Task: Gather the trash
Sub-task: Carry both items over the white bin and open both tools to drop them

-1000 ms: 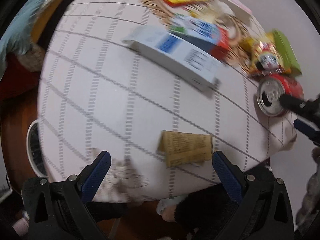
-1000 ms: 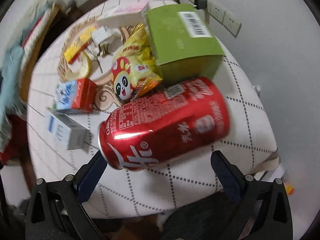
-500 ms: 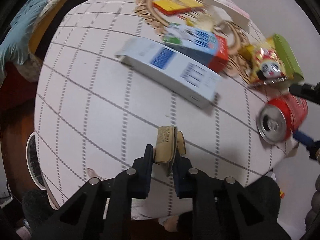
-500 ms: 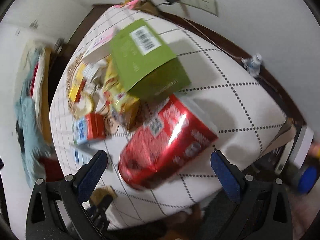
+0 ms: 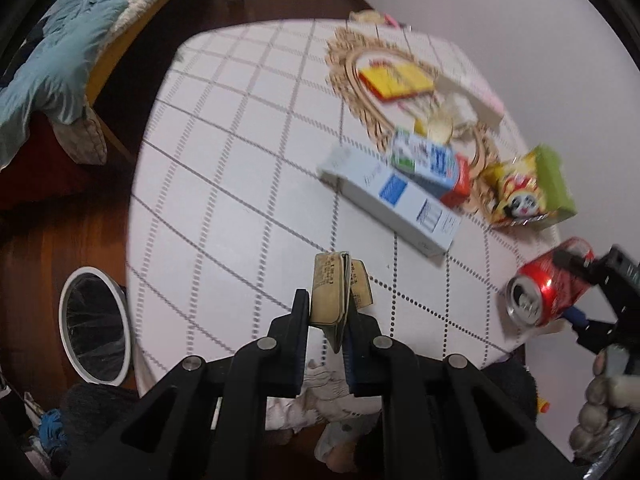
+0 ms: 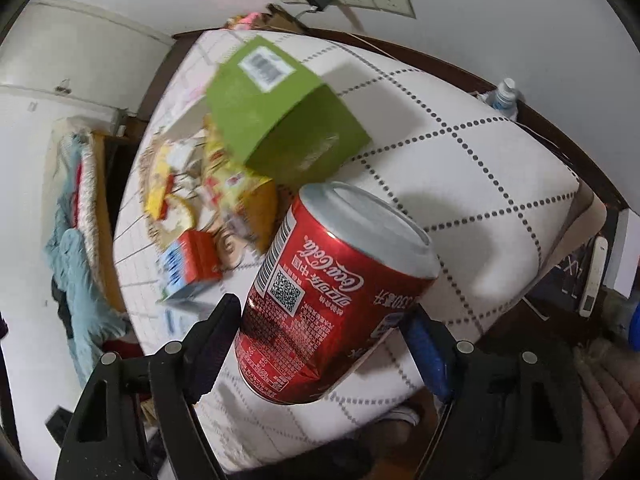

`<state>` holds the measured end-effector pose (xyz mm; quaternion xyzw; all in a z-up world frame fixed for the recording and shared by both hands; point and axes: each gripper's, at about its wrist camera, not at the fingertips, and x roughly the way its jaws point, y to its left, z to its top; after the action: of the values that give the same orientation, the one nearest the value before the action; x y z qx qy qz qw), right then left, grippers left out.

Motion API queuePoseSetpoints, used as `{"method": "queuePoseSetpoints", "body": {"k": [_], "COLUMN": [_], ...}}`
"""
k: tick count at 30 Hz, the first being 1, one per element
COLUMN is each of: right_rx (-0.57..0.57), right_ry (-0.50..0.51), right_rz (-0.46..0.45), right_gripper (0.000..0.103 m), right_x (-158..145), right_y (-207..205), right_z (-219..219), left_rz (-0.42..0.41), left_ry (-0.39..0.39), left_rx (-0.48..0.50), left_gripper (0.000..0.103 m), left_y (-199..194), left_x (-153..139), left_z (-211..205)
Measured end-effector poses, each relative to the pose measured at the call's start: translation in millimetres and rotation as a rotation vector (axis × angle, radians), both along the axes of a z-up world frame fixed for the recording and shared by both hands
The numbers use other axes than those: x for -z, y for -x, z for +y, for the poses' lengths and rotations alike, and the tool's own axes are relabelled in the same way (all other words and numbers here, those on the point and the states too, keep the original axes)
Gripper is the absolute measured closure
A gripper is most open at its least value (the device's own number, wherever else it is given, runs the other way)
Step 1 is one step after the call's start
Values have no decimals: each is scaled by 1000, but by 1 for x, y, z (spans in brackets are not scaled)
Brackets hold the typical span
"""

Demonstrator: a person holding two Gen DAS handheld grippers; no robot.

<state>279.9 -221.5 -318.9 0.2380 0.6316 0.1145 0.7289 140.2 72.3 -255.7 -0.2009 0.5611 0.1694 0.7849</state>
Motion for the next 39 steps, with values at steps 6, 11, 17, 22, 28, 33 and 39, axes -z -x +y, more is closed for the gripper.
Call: {"method": "queuePoseSetpoints", "body": {"k": [6, 11, 17, 22, 28, 33, 39], "right_rx": [-101, -228, -441, -641, -848, -970, -1080], "right_ry": [-39, -89, -141, -152, -89, -19, 100], "right_rz": [-75, -127, -149, -116, -36, 53, 104], "right_gripper": [22, 23, 23, 23, 24, 24, 24], "right_x": [-37, -70, -93, -75, -10, 61, 130], "right_y": [26, 47, 93, 152, 229, 272, 305], "right_z": [25, 85, 204, 323, 451, 522, 572], "left_rz": [-128, -208, -198, -120, -27, 9, 68], "left_ry": [-30, -71, -123, -88, 15, 110, 151], "left_rx": [-41, -85, -197, -374, -539, -608, -656], "left_gripper": [91, 91, 91, 91, 91, 91, 86], "left_y": [19, 54, 125, 203, 271, 295, 315], "left_x": [-49, -87, -87, -39, 44, 106, 138], "left_z": [31, 72, 144, 222, 292, 328, 341]}}
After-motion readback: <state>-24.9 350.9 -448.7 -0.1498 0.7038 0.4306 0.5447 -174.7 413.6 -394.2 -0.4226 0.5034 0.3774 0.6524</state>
